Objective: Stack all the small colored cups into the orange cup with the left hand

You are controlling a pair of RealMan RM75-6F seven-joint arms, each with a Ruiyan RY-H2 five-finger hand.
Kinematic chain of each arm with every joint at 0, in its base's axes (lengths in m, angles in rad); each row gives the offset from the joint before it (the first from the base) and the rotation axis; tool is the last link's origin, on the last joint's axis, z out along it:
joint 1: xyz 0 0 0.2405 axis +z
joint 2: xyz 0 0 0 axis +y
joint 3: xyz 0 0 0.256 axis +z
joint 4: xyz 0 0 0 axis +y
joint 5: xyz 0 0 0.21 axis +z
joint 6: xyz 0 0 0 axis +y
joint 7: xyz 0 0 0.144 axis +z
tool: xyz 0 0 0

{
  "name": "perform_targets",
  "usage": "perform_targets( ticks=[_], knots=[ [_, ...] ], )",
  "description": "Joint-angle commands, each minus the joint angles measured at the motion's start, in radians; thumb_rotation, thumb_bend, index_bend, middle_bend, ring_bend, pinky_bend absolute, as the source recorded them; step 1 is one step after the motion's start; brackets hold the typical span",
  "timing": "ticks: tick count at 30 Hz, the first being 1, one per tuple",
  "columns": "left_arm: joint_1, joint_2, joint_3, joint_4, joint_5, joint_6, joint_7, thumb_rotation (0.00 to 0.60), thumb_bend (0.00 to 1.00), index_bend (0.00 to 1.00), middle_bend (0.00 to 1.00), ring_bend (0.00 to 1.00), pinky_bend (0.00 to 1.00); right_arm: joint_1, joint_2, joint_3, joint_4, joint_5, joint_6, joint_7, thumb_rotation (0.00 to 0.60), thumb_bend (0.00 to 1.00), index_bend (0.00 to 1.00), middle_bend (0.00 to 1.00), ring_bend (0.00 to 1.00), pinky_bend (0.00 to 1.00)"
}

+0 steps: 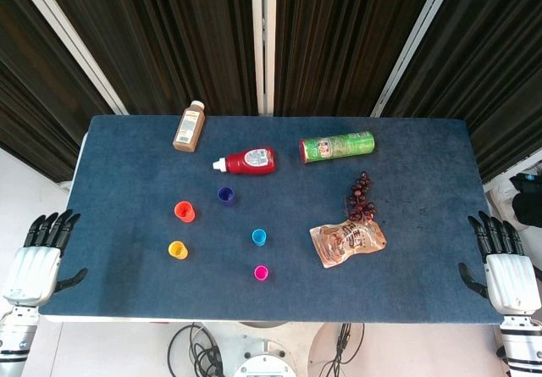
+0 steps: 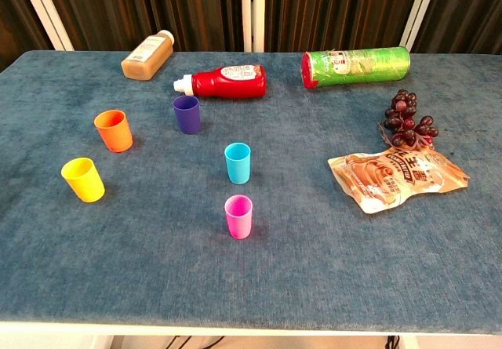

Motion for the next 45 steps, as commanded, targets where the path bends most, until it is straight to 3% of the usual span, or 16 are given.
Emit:
perform_targets(
  ticks=[1,15,19,23,27,31,39,45],
  knots=[
    [0.000,0.000,-0.001,0.001,0.002,0.003,-0.002,0.600,0.14,0.06,0.02,0.00,0.01,0.000,-0.002,0.000,0.003,0.000,-0.002,0.000,0.600,0.27,0.00,0.00,0.00,0.00],
    [-0.014,0.018,-0.005,-0.049,0.029,0.003,-0.003,0.600,0.14,0.06,0.02,0.00,0.01,-0.005,0.011,0.005,0.002,-0.008,0.011,0.028,0.600,0.27,0.00,0.00,0.00,0.00],
    [-0.087,0.071,-0.035,-0.133,0.017,-0.095,0.001,0.600,0.15,0.06,0.02,0.00,0.03,-0.002,0.010,0.009,0.003,-0.005,0.007,0.030,0.600,0.27,0.00,0.00,0.00,0.00],
    [-0.206,0.102,-0.104,-0.228,-0.027,-0.230,0.041,0.600,0.15,0.07,0.02,0.00,0.05,0.004,0.013,0.009,-0.006,-0.010,0.000,0.024,0.600,0.27,0.00,0.00,0.00,0.00],
    [-0.356,0.044,-0.191,-0.255,-0.206,-0.416,0.096,0.600,0.15,0.07,0.03,0.00,0.07,0.002,0.009,0.004,-0.012,-0.014,-0.002,0.028,0.600,0.27,0.00,0.00,0.00,0.00],
    [-0.493,-0.052,-0.235,-0.201,-0.404,-0.559,0.181,0.600,0.15,0.07,0.03,0.00,0.07,-0.005,0.007,0.000,-0.014,-0.013,0.002,0.034,0.600,0.27,0.00,0.00,0.00,0.00],
    [-0.702,-0.260,-0.229,-0.017,-0.650,-0.623,0.410,0.600,0.17,0.11,0.07,0.01,0.08,-0.017,0.018,0.001,-0.012,-0.008,0.017,0.051,0.600,0.27,0.00,0.00,0.00,0.00],
    [-0.792,-0.381,-0.220,0.127,-0.780,-0.595,0.498,0.600,0.20,0.16,0.13,0.08,0.09,-0.016,0.012,0.003,0.008,0.002,0.003,0.080,0.600,0.27,0.00,0.00,0.00,0.00]
  ],
)
